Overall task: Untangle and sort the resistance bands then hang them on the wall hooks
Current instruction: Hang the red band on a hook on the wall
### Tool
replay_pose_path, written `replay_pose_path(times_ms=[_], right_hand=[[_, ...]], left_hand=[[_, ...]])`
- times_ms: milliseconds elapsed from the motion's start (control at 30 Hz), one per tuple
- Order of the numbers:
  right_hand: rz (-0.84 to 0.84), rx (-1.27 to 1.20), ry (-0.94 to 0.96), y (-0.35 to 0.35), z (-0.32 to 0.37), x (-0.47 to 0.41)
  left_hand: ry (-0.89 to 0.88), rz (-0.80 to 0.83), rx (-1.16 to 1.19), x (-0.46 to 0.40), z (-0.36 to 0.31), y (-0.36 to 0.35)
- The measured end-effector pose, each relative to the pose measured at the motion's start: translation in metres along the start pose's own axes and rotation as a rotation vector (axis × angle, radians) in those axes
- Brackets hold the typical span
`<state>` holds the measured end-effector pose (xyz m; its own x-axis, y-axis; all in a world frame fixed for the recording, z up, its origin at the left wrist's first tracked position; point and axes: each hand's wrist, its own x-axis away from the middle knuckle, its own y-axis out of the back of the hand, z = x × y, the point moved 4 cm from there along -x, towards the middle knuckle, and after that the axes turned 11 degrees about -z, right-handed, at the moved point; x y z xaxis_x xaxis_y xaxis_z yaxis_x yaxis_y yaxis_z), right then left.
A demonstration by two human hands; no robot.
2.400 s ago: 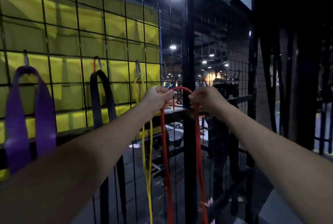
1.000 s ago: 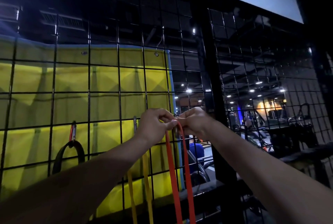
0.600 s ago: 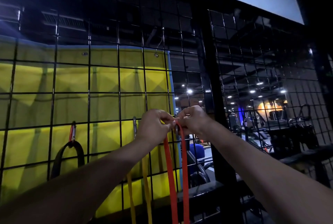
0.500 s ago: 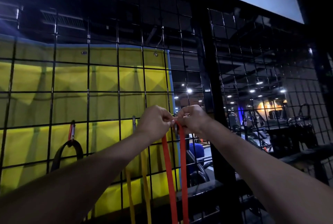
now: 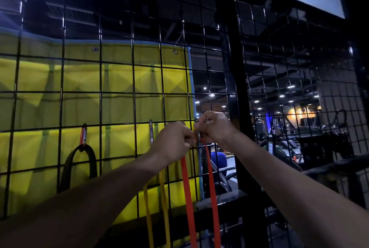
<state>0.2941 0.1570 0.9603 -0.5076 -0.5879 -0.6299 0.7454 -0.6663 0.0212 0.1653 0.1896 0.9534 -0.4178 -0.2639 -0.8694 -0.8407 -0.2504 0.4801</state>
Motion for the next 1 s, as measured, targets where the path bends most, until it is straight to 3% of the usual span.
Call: replay_pose_path(times_ms=[200,433,533,800,1000], right_hand=[[-0.076,0.079,0.079,0.003,-0.008,0.005],[0.0,0.138,0.139,0.014,-0.026,0.033],[-0.044,0.144,0.174,0.012,-0.025,0.036],[-0.234,-0.056,-0.026,0.018,-0.03,0.029],[-0.194,0.046,0.032,0.027,-0.029,0.029]], left_hand=[[0.036,-0.055,0.046,0.013,-0.005,-0.011],[0.088,-0.107,0.161,0.029,-0.008,-0.022],[0.108,-0.102,0.194,0.039,-0.006,-0.028],[0.123,-0.074,0.205,0.03,-0.014,-0.031],[0.207,-0.051,0.222,0.03,-0.015,-0.045]])
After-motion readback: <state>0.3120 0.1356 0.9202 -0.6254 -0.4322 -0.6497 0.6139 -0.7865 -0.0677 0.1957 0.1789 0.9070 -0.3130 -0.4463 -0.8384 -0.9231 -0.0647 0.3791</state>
